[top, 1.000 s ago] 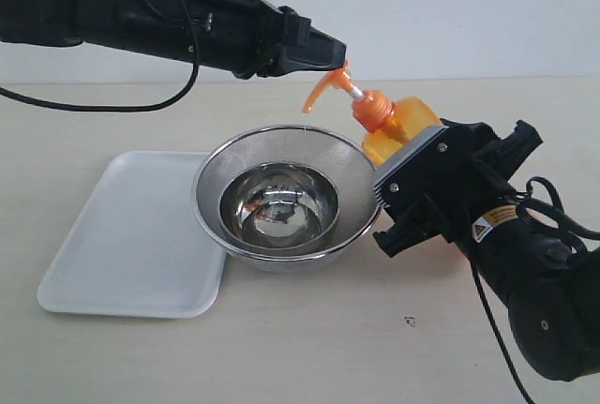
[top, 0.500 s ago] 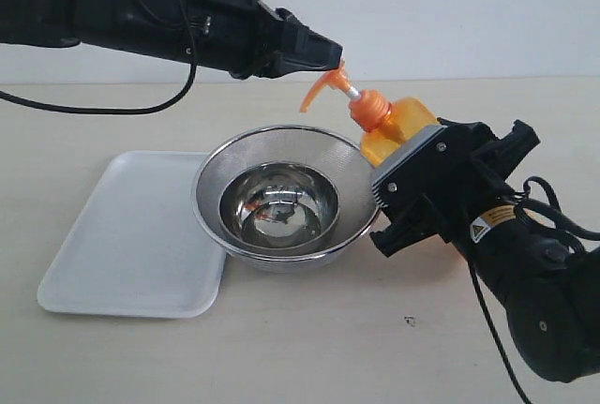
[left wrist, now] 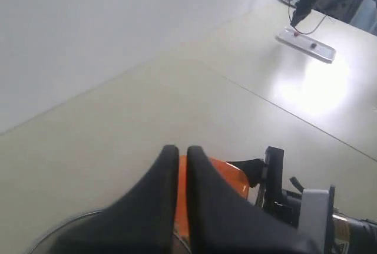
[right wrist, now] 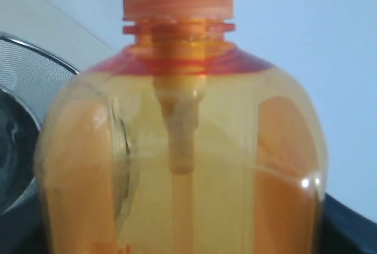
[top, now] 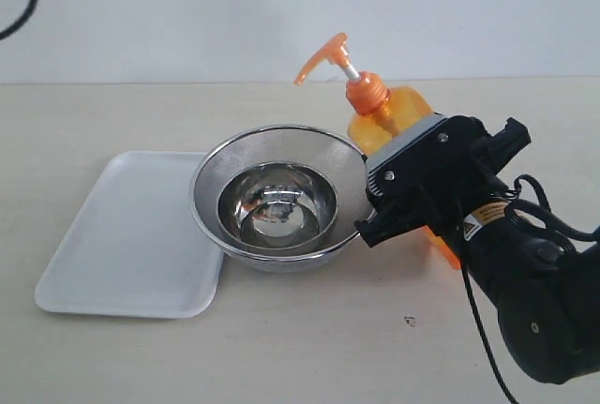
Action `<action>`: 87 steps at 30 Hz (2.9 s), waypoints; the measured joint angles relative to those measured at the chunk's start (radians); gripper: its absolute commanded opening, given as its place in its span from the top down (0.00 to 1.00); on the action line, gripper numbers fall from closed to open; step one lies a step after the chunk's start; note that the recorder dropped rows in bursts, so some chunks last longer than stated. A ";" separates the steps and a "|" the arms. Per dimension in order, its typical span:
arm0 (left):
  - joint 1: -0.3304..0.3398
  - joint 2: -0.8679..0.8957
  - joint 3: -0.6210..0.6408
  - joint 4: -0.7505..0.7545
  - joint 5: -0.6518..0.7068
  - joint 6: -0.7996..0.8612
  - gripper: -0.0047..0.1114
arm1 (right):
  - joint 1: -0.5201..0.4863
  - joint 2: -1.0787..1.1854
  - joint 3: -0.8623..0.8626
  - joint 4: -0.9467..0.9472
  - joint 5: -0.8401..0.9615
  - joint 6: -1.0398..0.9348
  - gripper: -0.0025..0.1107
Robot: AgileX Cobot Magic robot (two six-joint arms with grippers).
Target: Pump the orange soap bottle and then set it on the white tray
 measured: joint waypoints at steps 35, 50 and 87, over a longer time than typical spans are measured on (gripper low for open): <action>0.066 -1.070 0.924 -0.336 -0.550 0.261 0.92 | 0.002 -0.119 0.002 0.279 0.013 0.179 0.98; 0.066 -1.321 1.061 -0.341 -0.626 0.218 0.92 | 0.173 -0.488 -0.297 0.302 0.234 -0.082 0.98; 0.066 -1.321 1.094 -0.343 -1.053 0.129 0.92 | 0.420 0.507 -1.028 0.306 0.261 0.105 0.97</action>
